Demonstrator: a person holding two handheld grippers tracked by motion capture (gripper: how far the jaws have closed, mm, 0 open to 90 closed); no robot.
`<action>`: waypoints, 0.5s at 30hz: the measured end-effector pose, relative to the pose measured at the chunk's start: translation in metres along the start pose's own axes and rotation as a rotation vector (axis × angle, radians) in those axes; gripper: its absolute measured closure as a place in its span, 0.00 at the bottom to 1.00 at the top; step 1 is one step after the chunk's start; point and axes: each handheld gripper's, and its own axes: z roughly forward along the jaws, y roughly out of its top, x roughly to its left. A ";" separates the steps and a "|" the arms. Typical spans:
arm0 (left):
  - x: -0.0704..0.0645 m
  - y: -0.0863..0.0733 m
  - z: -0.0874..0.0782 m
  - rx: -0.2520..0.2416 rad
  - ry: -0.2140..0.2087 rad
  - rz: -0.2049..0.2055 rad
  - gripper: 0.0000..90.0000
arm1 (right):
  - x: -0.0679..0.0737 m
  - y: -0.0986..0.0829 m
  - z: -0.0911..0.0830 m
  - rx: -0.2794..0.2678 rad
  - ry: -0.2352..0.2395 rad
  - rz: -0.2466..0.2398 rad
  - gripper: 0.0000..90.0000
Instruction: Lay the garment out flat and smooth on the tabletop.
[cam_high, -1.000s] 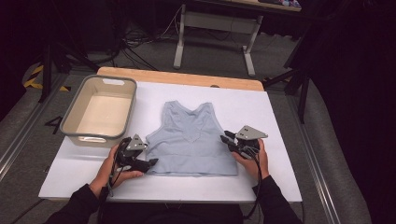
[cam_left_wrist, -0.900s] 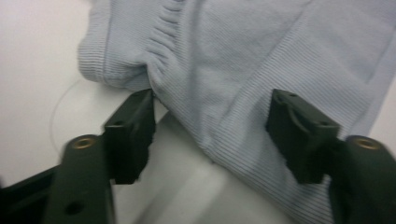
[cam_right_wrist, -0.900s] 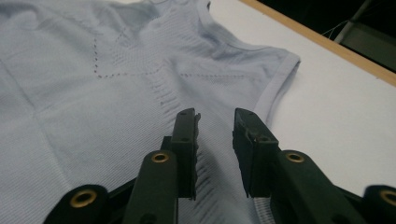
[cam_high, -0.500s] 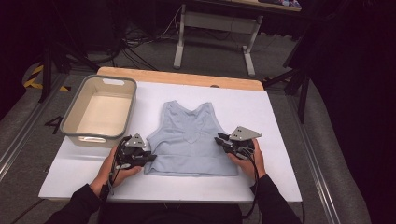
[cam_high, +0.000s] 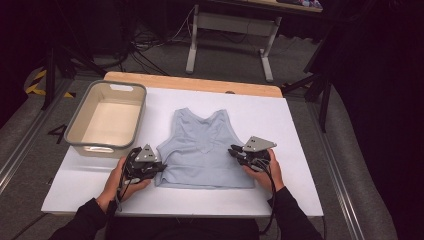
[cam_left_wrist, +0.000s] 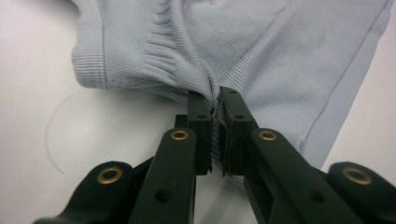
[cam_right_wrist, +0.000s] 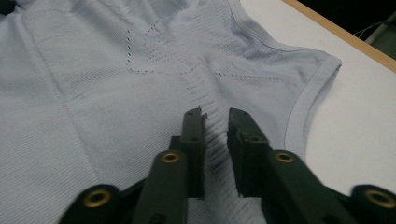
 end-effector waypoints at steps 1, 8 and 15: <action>0.000 0.001 -0.002 -0.008 0.009 0.005 0.94 | 0.001 0.000 -0.001 -0.002 -0.002 -0.002 0.97; 0.005 0.005 -0.015 -0.079 0.047 -0.006 0.94 | 0.008 0.003 -0.003 0.020 0.017 -0.029 0.98; 0.004 0.010 -0.023 -0.150 0.082 -0.008 0.94 | 0.018 0.002 0.010 0.091 0.002 -0.059 0.97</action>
